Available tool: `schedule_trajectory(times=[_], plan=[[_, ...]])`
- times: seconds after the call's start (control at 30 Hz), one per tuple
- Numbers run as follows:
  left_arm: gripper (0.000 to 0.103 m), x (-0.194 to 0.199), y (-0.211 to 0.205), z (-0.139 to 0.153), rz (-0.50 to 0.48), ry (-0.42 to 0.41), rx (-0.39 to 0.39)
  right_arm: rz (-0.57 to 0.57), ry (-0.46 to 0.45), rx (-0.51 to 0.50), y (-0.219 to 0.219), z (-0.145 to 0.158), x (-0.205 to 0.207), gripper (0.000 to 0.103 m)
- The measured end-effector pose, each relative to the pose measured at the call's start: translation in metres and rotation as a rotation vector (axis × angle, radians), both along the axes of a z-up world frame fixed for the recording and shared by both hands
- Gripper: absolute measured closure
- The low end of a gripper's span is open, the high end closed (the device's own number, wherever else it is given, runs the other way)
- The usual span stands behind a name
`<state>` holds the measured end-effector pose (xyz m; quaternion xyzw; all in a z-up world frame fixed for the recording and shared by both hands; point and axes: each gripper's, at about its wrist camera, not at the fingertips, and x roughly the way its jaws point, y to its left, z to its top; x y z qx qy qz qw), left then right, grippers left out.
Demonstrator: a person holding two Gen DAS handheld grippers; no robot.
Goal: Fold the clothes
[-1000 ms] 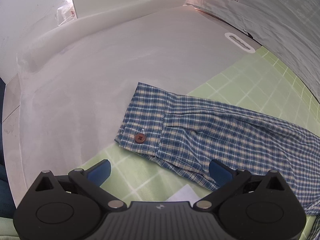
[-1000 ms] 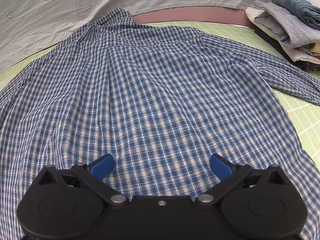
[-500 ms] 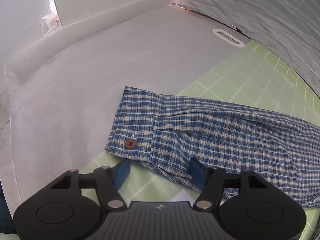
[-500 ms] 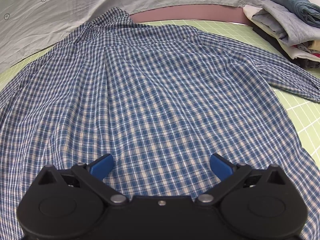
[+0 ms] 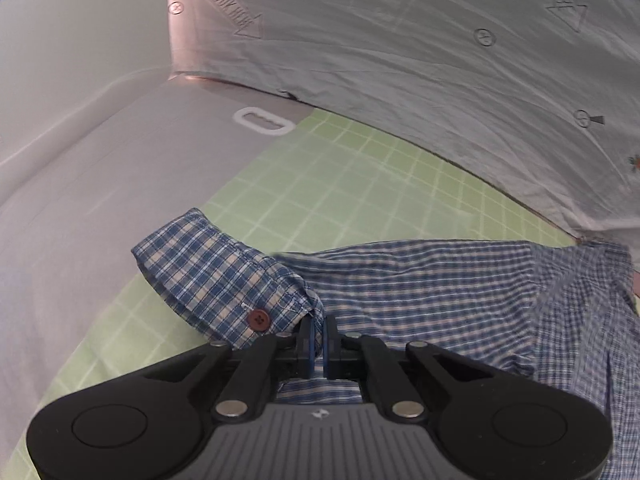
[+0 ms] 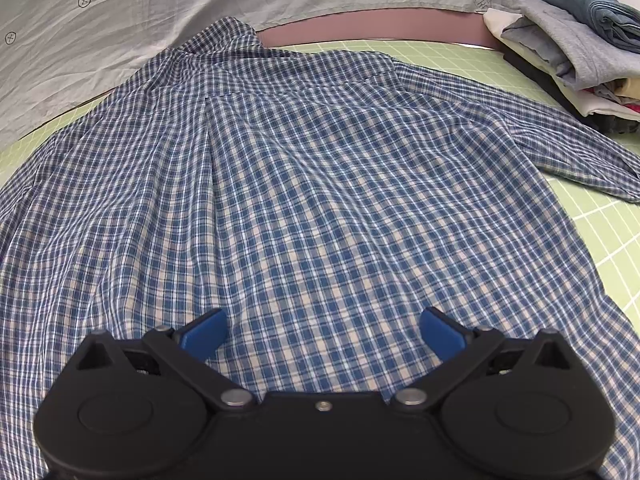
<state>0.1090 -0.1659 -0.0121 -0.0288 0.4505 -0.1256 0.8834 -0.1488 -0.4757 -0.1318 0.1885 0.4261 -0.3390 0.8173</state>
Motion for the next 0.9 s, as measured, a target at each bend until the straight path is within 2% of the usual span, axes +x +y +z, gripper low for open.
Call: schedule_trajectory(times=[0.07, 0.13, 0.2, 0.23, 0.3, 0.37, 0.47, 0.63, 0.73, 0.9], plan=[[0.1, -0.009, -0.029, 0.009, -0.097, -0.011, -0.033, 0.0, -0.001, -0.001, 0.0, 0.0, 0.0, 0.0], [0.099, -0.02, -0.06, 0.015, -0.228, 0.013, -0.054, 0.0, -0.003, -0.002, 0.0, 0.0, 0.0, 0.0], [0.093, -0.034, -0.086, 0.019, -0.305, 0.029, -0.086, -0.002, -0.003, 0.0, 0.0, 0.0, 0.0, 0.0], [0.086, -0.04, -0.096, 0.019, -0.344, 0.051, -0.105, -0.003, -0.004, 0.001, 0.0, 0.0, 0.0, 0.0], [0.042, -0.052, -0.11, 0.017, -0.407, 0.079, -0.129, -0.006, -0.003, 0.002, 0.0, 0.001, -0.001, 0.0], [0.028, -0.063, -0.114, 0.016, -0.419, 0.057, -0.115, -0.015, 0.003, 0.005, -0.001, 0.001, -0.001, 0.0], [0.025, -0.067, -0.11, 0.012, -0.4, 0.047, -0.038, -0.043, 0.016, 0.005, -0.003, 0.006, 0.001, 0.0], [0.022, -0.048, -0.076, -0.009, -0.223, 0.1, 0.076, -0.037, -0.012, -0.142, 0.001, 0.031, 0.015, 0.001], [0.022, -0.035, -0.06, -0.023, -0.146, 0.14, 0.159, -0.011, -0.057, -0.176, 0.004, 0.049, 0.038, 0.001], [0.021, -0.02, -0.037, -0.04, -0.037, 0.207, 0.211, 0.063, -0.113, -0.177, 0.021, 0.068, 0.093, 0.001]])
